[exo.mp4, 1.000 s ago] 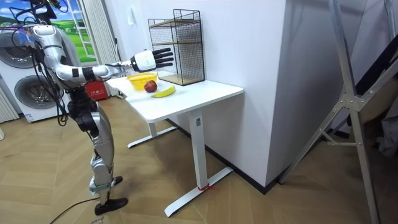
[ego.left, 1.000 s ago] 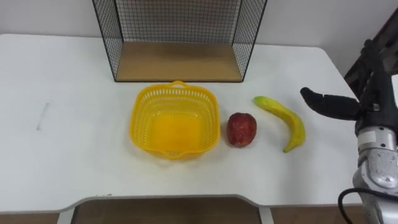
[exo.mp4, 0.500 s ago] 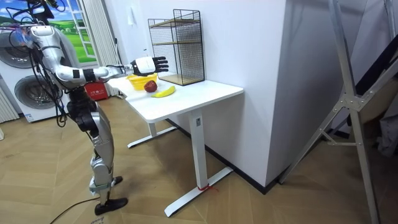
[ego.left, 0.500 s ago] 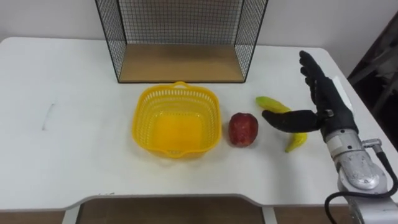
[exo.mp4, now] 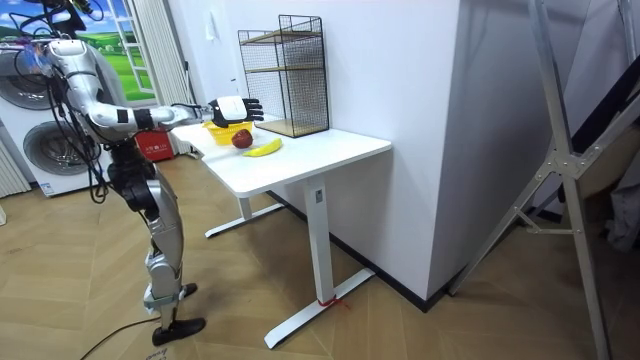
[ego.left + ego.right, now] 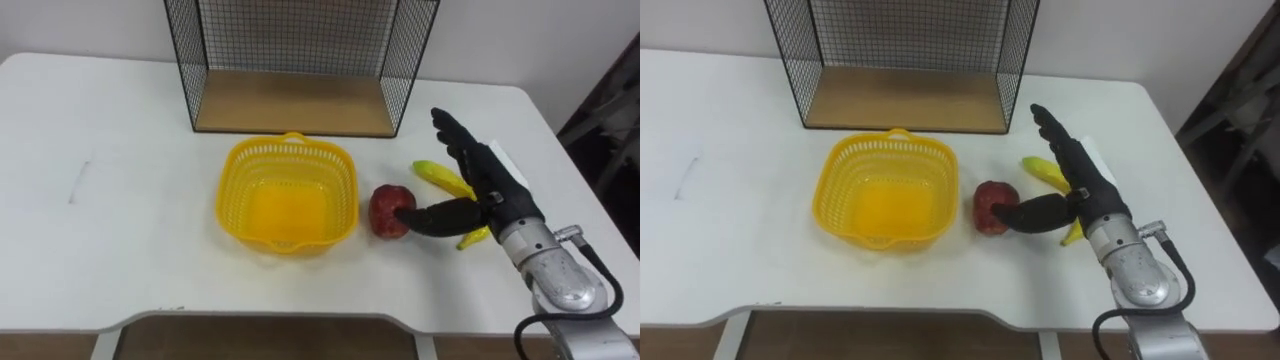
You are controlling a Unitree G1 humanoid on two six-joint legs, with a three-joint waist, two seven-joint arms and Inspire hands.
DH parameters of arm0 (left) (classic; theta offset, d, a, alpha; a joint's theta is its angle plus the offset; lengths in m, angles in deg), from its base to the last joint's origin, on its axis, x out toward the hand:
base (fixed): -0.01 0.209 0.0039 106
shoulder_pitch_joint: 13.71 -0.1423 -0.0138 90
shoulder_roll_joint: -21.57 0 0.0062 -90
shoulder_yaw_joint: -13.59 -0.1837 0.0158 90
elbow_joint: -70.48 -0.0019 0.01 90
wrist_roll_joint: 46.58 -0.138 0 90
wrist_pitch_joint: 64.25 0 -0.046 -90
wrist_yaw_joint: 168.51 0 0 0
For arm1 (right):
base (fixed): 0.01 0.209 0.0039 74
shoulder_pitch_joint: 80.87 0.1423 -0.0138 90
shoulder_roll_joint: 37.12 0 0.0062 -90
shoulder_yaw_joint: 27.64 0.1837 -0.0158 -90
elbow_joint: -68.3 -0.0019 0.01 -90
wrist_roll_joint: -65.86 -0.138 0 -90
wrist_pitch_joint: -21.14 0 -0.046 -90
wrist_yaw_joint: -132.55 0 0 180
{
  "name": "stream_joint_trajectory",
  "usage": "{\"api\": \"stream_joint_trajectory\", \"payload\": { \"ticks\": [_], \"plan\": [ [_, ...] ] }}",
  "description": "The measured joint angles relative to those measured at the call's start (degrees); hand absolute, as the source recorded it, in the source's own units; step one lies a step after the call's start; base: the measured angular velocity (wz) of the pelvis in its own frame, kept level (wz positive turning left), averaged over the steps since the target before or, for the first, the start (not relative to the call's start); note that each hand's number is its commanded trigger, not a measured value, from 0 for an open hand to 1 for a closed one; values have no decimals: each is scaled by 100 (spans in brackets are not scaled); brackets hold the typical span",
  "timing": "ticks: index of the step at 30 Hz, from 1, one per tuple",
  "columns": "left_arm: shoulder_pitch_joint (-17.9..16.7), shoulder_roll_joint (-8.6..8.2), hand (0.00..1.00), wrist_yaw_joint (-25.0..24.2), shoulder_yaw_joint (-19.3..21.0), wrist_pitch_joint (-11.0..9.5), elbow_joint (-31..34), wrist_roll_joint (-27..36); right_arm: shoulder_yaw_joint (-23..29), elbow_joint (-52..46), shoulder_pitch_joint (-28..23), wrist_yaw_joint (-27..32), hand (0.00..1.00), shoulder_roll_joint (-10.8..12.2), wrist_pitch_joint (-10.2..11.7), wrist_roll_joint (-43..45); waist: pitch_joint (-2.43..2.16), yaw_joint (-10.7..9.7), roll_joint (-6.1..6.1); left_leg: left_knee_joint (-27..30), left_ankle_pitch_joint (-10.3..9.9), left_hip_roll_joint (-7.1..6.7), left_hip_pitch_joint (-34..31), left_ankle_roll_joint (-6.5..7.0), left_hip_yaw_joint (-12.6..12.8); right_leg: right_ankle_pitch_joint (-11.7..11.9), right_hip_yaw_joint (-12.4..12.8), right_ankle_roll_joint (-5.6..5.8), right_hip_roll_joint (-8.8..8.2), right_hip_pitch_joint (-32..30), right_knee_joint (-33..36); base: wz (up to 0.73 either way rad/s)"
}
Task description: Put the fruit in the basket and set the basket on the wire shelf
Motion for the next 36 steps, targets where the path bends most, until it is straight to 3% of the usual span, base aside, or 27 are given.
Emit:
{"api": "stream_joint_trajectory", "payload": {
  "ticks": [19, 27, 36],
  "plan": [
    [34, 0, 0, 28, -30, 3, 103, -41, -178, 4, -34, -286, 0, 12, -3, 188, 29, 23, 119, 91, 2, -3, -88, -4, -84, 13, -102, -5, 2, -26, 0, 1],
    [144, 1, 0, 39, -95, 8, 153, -45, -285, 30, -99, -284, 0, 11, -248, 206, 29, 142, 135, 145, 1, -5, -145, -4, -105, 25, -122, -5, 2, -28, 0, 1],
    [123, 0, 0, 38, -100, 13, 153, -55, -283, 223, -87, -322, 0, 14, -263, 373, 44, 237, 157, 181, 2, 0, -148, -4, -132, 53, -165, -11, 8, 5, -3, 2]
  ]
}}
